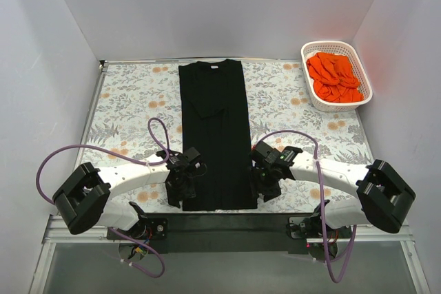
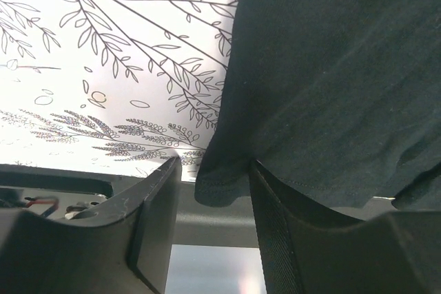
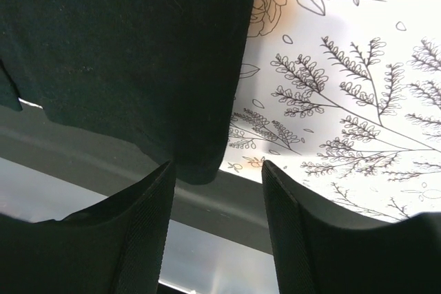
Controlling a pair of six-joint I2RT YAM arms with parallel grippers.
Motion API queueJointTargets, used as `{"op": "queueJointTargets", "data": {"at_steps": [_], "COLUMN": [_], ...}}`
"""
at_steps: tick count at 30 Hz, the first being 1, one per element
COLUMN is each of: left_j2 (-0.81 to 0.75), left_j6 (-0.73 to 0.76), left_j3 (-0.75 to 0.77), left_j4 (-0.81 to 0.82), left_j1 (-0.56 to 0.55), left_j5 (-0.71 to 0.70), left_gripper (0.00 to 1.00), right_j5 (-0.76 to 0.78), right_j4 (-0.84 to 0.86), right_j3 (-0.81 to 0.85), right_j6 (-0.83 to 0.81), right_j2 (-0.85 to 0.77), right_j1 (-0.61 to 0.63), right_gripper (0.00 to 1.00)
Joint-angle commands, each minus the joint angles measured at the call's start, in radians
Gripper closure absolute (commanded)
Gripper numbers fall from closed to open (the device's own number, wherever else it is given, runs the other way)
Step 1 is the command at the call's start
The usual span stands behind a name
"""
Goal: Fold and stack the t-shirts
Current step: Fold the tshirt
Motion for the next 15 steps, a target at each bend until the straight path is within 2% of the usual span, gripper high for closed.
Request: {"op": "queueJointTargets", "data": {"at_steps": [1, 15], "left_j2": [-0.006, 0.020], "left_j6": [0.008, 0.037], "left_j3": [-0.028, -0.046], "left_j4": [0.028, 0.056], "left_j1": [-0.005, -0.005], "left_j5": [0.018, 0.035], "left_gripper": [0.59, 0.64], "right_j5": [0.028, 0.047], "right_j4": [0.021, 0.045], "right_j3": [0.021, -0.022], "right_j6": [0.057, 0.122], "right_j2": [0.002, 0.048], "right_j1": [0.018, 0.051], "right_gripper": [0.50, 0.66]}}
